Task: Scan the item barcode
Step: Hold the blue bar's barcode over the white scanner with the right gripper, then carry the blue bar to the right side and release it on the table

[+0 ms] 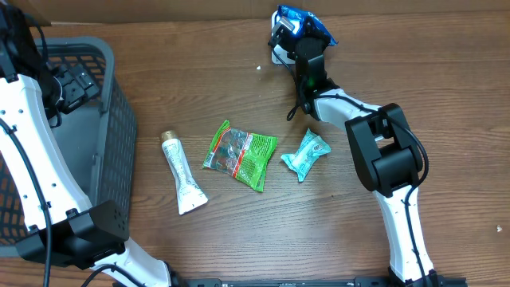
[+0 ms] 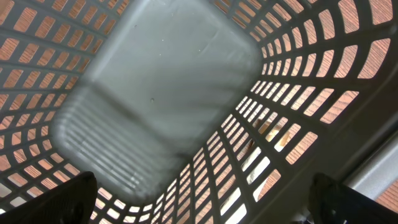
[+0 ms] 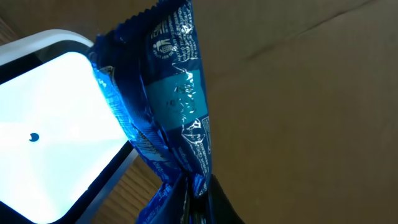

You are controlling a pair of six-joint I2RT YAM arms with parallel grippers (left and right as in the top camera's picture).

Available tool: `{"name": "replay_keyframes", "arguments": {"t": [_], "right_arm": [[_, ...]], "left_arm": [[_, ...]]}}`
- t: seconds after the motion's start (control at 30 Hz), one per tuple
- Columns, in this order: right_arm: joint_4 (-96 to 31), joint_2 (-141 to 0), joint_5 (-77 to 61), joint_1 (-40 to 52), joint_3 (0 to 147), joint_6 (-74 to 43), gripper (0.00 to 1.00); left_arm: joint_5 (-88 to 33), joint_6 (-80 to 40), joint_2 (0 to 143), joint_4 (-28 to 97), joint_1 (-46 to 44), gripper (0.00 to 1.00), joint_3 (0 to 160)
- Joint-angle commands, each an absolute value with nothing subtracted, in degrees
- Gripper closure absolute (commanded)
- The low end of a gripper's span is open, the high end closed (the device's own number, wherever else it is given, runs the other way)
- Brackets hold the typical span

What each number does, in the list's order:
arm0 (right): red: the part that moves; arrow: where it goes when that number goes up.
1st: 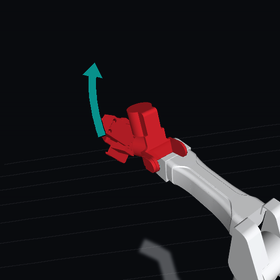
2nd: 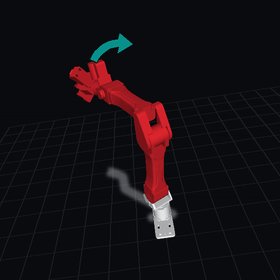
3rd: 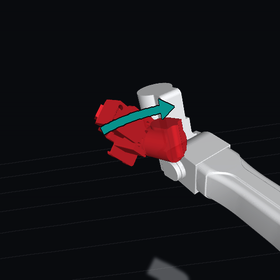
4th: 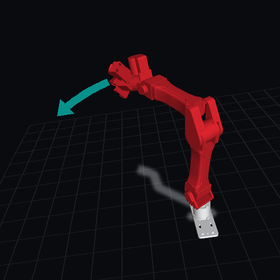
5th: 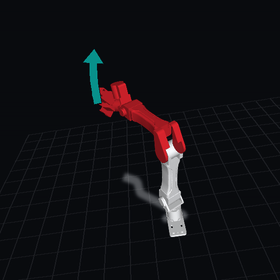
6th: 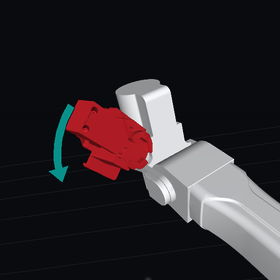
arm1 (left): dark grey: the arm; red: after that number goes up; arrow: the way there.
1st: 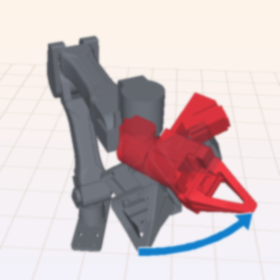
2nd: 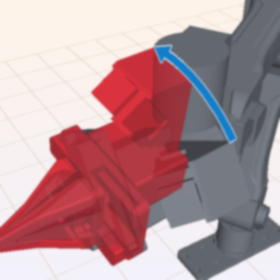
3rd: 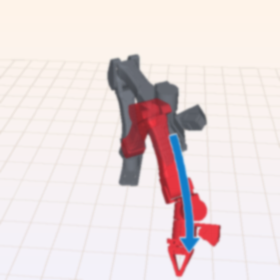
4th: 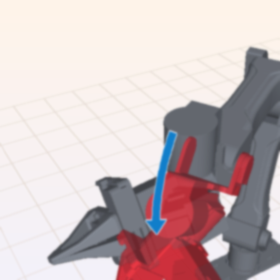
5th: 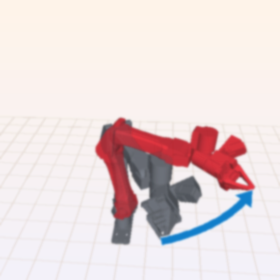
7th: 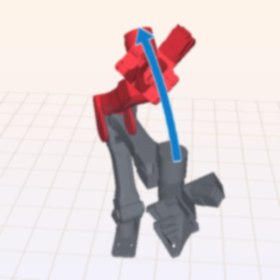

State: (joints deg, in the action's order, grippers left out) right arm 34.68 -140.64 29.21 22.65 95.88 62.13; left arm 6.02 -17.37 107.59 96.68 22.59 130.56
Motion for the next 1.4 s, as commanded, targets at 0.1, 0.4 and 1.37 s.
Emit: {"name": "replay_keyframes", "arguments": {"t": [0.1,0.4,1.37], "right_arm": [[22.92,-128.49,34.04,24.23,96.62,56.53,0.96],[-28.27,-100.82,10.81,23.97,96.62,17.06,0.96],[-39.31,-107.79,-19.59,-19.77,75.31,-12.75,0.00]], "left_arm": [[5.93,-16.27,107.35,96.77,22.39,0.01,130.32],[5.93,-16.27,107.35,96.77,22.39,0.00,130.32],[5.93,-16.27,107.35,96.77,22.37,0.00,130.32]]}}
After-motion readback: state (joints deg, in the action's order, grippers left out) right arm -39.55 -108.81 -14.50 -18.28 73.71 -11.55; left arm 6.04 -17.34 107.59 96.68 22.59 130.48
